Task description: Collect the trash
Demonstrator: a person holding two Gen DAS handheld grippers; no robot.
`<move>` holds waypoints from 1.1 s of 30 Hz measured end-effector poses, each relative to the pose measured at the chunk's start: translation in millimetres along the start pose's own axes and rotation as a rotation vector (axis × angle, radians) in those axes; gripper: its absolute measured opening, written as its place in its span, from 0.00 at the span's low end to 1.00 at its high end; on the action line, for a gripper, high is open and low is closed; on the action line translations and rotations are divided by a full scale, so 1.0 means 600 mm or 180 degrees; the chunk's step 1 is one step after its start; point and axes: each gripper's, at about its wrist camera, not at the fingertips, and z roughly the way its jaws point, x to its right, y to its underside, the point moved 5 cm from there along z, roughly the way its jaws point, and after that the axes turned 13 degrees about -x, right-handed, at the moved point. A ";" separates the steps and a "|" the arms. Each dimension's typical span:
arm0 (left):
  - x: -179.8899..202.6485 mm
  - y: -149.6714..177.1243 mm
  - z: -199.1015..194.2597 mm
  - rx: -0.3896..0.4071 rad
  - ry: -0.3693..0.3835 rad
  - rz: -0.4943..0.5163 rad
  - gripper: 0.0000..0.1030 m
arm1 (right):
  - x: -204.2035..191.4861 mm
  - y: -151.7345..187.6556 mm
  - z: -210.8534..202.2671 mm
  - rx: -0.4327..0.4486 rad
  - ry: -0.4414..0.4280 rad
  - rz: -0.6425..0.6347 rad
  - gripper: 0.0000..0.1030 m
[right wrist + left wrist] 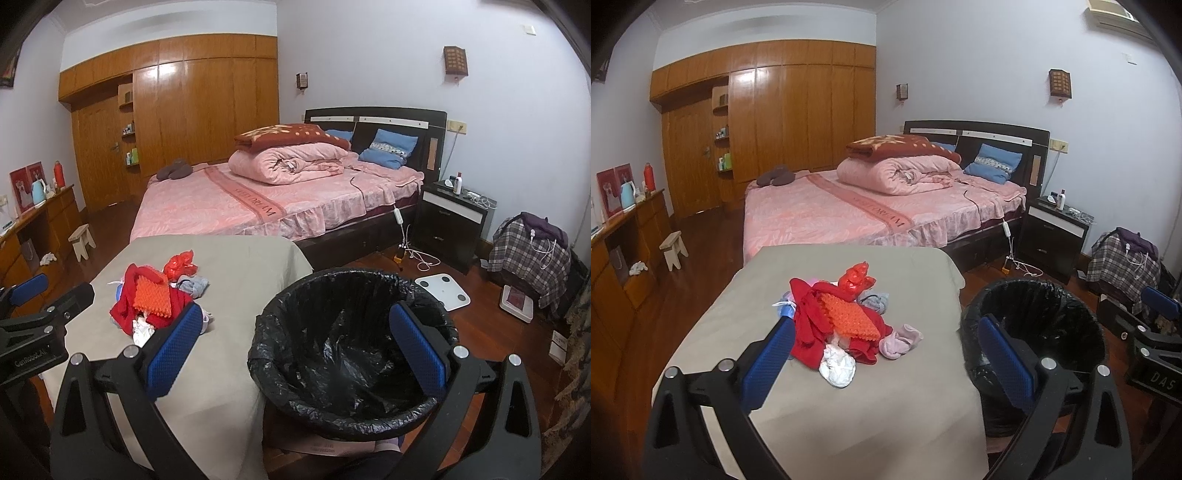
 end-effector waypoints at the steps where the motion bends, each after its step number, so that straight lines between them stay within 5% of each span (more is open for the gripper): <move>1: -0.003 0.002 0.003 -0.0001 -0.0007 -0.0002 0.94 | -0.012 0.007 0.013 -0.0004 -0.0022 -0.0019 0.95; 9: -0.085 -0.002 0.049 -0.0084 -0.0296 -0.0155 0.94 | -0.051 -0.022 0.050 -0.0076 -0.0200 -0.0080 0.95; 19: -0.201 0.016 0.121 -0.0148 -0.0697 -0.0329 0.94 | -0.175 -0.033 0.173 -0.0252 -0.0503 -0.0394 0.95; 25: -0.239 0.026 0.166 -0.0184 -0.0703 -0.0388 0.94 | -0.229 -0.022 0.274 -0.0469 -0.0565 -0.0643 0.80; 33: -0.268 0.043 0.210 -0.0312 -0.0639 -0.0522 0.88 | -0.234 -0.006 0.379 -0.0831 -0.0395 -0.0727 0.71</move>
